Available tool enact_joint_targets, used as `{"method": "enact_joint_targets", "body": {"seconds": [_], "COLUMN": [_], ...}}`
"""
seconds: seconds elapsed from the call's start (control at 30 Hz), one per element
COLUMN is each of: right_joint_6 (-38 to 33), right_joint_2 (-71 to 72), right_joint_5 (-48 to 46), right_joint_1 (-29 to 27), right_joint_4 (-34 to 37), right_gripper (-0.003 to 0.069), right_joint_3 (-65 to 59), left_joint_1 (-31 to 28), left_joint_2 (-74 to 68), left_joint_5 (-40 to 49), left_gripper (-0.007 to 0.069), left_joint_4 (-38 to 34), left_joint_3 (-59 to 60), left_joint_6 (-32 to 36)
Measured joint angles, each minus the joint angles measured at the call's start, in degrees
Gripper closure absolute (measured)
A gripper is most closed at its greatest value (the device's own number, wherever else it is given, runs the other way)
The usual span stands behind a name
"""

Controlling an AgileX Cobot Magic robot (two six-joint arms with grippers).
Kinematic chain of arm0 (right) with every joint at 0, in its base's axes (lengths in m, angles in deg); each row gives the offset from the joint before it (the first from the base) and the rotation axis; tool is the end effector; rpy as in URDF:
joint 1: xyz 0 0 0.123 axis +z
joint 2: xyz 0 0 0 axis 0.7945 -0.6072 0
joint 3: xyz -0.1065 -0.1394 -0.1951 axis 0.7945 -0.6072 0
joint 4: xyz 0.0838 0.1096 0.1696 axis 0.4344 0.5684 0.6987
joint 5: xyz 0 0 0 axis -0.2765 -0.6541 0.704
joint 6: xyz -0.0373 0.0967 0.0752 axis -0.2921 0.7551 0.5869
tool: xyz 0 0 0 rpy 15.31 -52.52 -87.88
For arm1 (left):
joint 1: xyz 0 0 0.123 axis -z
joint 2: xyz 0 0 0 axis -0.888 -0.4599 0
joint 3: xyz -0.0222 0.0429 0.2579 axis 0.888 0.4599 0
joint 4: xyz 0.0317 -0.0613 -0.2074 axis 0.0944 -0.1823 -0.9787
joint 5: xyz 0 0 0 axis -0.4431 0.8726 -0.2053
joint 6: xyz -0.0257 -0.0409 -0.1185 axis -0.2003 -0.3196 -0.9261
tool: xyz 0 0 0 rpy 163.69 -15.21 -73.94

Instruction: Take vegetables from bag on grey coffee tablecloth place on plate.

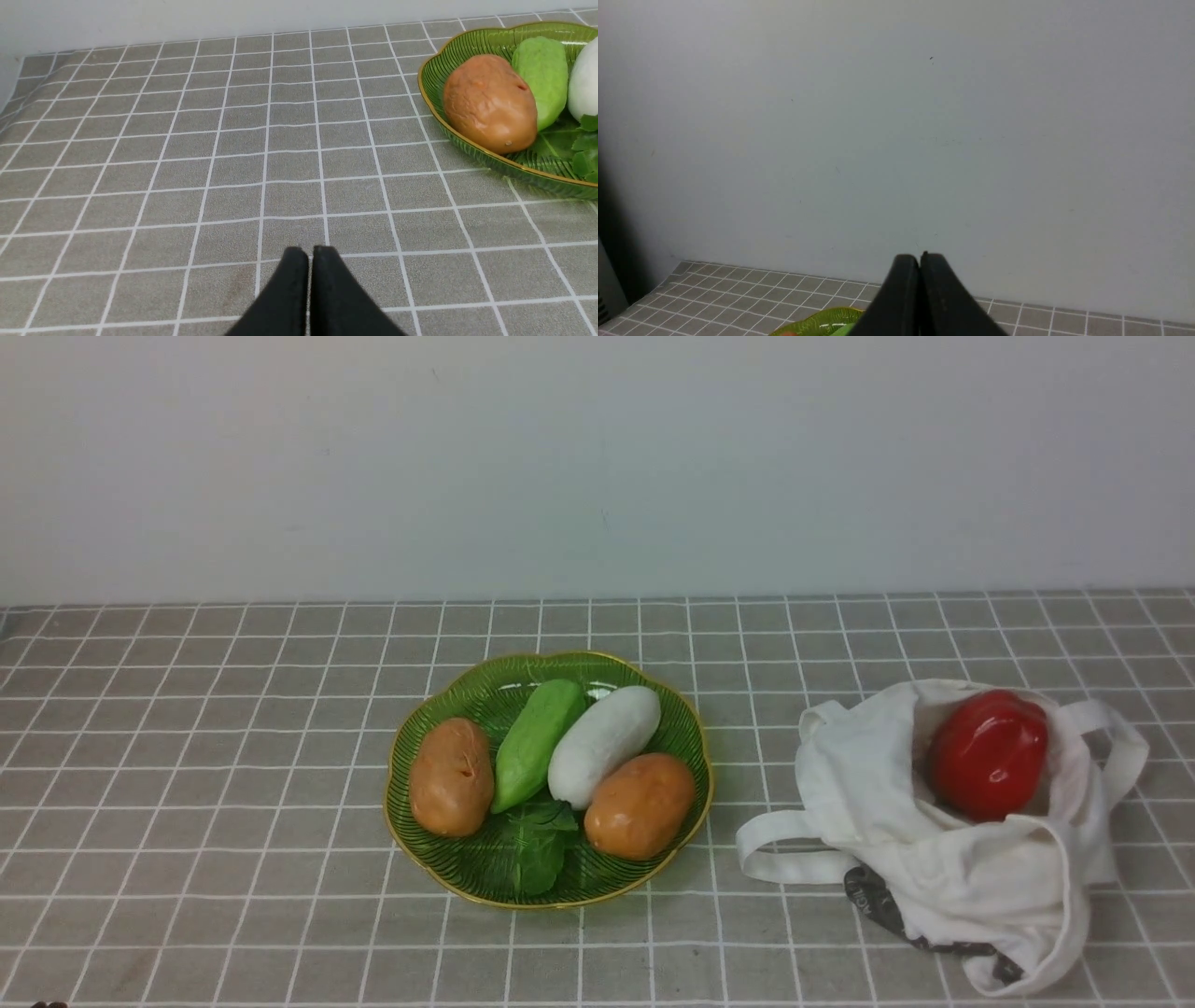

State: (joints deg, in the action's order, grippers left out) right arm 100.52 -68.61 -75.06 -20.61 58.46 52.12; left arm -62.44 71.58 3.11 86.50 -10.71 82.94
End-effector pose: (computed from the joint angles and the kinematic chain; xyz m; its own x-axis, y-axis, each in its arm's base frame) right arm 0.0640 0.0120 0.3365 -0.0771 0.1548 -0.9849 -0.3563 0.9183 0.1723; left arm 0.0766 -0.0028 0.1598 -0.3069 0.0218 -0.9515 0.0287 0.9995 0.0136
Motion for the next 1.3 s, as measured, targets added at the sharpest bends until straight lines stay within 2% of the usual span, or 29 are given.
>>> {"method": "enact_joint_targets", "body": {"seconds": [0.1,0.17,0.33,0.47,0.67,0.87,0.9,0.93,0.97,1.0,1.13,1.3], "right_joint_6": [-0.3,-3.8,-22.5,-32.0,-34.1,-34.6,-34.6,-34.6,-34.6,-34.6,-34.7,-34.4], "right_joint_2": [0.1,0.1,0.1,0.1,1.3,4.7,5.0,6.1,6.2,7.5,11.2,12.6], "right_joint_5": [0.7,2.4,6.5,8.2,9.2,9.9,9.9,9.9,9.9,9.9,9.1,8.2], "right_joint_1": [0.0,0.0,0.0,0.0,-1.4,-18.6,-19.7,-23.7,-24.2,-28.0,-32.6,-33.3], "right_joint_4": [0.1,2.9,16.1,23.6,25.2,24.7,24.5,23.5,23.4,22.4,20.3,20.0], "right_gripper": [0.0673,0.0673,0.0673,0.0673,0.0673,0.0673,0.0673,0.0673,0.0673,0.0673,0.0673,0.0673], "right_joint_3": [0.0,0.0,-0.1,-0.1,-2.0,-13.0,-13.5,-18.3,-18.8,-24.1,-34.0,-36.0], "left_joint_1": [0.0,0.0,0.0,0.0,0.0,0.0,0.0,0.0,0.0,0.0,0.0,0.0], "left_joint_2": [0.0,0.0,0.0,0.0,0.0,0.0,0.0,0.0,0.0,0.0,0.0,0.0], "left_joint_5": [0.0,0.0,0.0,0.0,0.0,0.0,0.0,0.0,0.0,0.0,0.0,0.0], "left_gripper": [0.0629,0.0629,0.0629,0.0629,0.0629,0.0629,0.0629,0.0629,0.0629,0.0629,0.0629,0.0629], "left_joint_4": [0.0,0.0,0.0,0.0,0.0,0.0,0.0,0.0,0.0,0.0,0.0,0.0], "left_joint_3": [0.0,0.0,0.0,0.0,0.0,0.0,0.0,0.0,0.0,0.0,0.0,0.0], "left_joint_6": [0.0,0.0,0.0,0.0,0.0,0.0,0.0,0.0,0.0,0.0,0.0,0.0]}}
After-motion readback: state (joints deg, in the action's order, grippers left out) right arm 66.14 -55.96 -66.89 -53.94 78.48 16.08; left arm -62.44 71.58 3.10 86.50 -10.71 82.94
